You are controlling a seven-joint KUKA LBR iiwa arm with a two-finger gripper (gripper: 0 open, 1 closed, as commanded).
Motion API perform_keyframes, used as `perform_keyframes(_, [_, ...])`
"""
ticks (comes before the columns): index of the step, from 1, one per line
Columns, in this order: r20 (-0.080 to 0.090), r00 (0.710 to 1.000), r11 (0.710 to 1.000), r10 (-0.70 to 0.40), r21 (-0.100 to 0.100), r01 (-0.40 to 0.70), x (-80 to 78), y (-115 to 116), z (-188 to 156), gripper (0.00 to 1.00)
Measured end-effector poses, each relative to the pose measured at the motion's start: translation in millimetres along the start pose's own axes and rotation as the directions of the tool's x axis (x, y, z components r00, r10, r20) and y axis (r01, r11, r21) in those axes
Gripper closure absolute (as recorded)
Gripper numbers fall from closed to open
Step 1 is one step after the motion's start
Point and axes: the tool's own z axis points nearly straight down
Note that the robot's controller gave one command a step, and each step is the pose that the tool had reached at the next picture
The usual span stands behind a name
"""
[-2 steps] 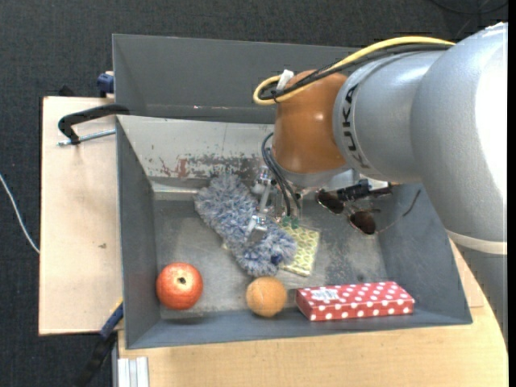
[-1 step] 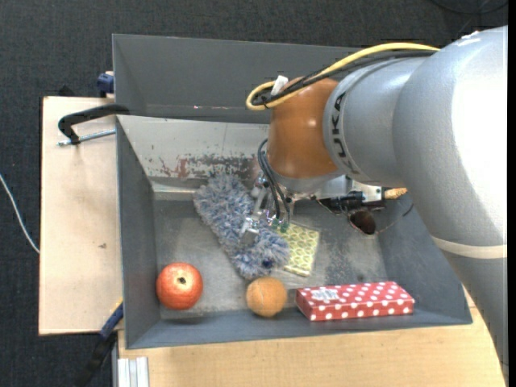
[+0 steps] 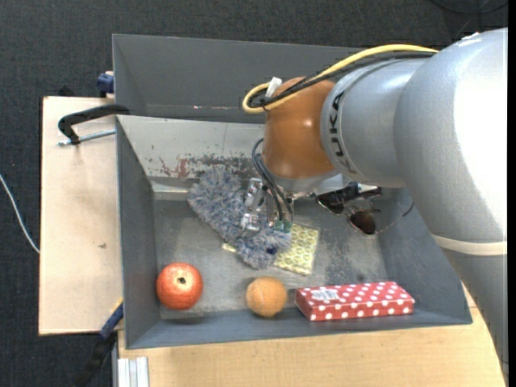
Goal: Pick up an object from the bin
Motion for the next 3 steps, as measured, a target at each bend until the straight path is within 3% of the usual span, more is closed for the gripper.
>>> perform_keyframes(3, [-0.004,1.000,1.000,0.000,0.000,0.000,3.7,0,-16,1.00])
